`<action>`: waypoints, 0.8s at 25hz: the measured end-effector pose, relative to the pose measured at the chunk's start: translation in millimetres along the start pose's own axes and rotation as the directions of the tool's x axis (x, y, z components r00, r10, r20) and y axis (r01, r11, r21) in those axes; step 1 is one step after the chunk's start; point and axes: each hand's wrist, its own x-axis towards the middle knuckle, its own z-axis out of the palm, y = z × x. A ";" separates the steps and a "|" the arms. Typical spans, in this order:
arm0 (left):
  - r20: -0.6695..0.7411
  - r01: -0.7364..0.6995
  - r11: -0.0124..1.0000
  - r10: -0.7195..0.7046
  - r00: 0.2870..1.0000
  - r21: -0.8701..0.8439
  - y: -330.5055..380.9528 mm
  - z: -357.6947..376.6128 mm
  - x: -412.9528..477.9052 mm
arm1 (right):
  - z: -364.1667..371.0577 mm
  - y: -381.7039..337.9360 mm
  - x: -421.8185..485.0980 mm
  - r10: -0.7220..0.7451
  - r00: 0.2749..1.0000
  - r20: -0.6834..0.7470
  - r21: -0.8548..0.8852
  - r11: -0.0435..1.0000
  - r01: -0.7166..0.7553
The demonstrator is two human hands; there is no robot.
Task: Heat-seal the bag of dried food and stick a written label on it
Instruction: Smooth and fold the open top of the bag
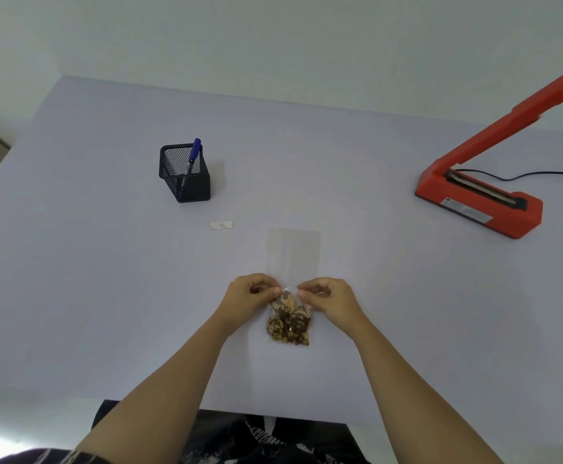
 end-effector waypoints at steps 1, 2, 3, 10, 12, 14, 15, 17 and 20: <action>-0.009 0.000 1.000 0.000 1.000 0.025 0.3 0.8 0.3 | 1.8 -0.3 0.9 -0.015 0.999 -0.036 -0.013 1.000 0.015; -0.025 -0.001 0.999 0.002 1.000 0.048 1.4 1.7 0.8 | 3.7 -0.2 2.0 -0.030 0.998 -0.062 -0.028 0.999 0.028; -0.037 -0.002 0.998 0.004 0.999 0.063 3.4 2.6 1.5 | 5.4 1.0 3.3 -0.040 0.996 -0.085 -0.044 0.998 0.037; -0.073 0.024 0.999 -0.021 0.997 0.039 12.9 8.3 5.9 | 9.9 1.1 5.2 -0.021 0.995 -0.094 -0.009 1.000 0.020; -0.059 0.026 0.999 -0.024 0.998 0.038 10.9 6.1 6.8 | 9.2 2.4 5.8 -0.017 0.995 -0.099 0.011 1.000 0.019; -0.037 0.038 0.999 -0.037 0.999 0.034 9.0 4.7 7.7 | 8.7 4.4 6.0 0.004 0.994 -0.105 0.019 1.000 -0.002; -0.032 0.041 0.999 -0.039 0.999 0.035 9.5 5.0 7.7 | 8.2 4.6 5.8 0.012 0.995 -0.104 0.011 1.000 -0.011; -0.036 0.045 0.998 -0.044 0.998 0.032 10.6 5.7 7.8 | 6.8 3.8 6.3 0.012 0.994 -0.105 -0.013 1.000 -0.014; -0.053 0.061 0.998 -0.061 0.997 0.007 9.5 5.6 9.1 | 4.6 1.7 8.8 -0.055 0.991 -0.119 -0.065 0.997 0.048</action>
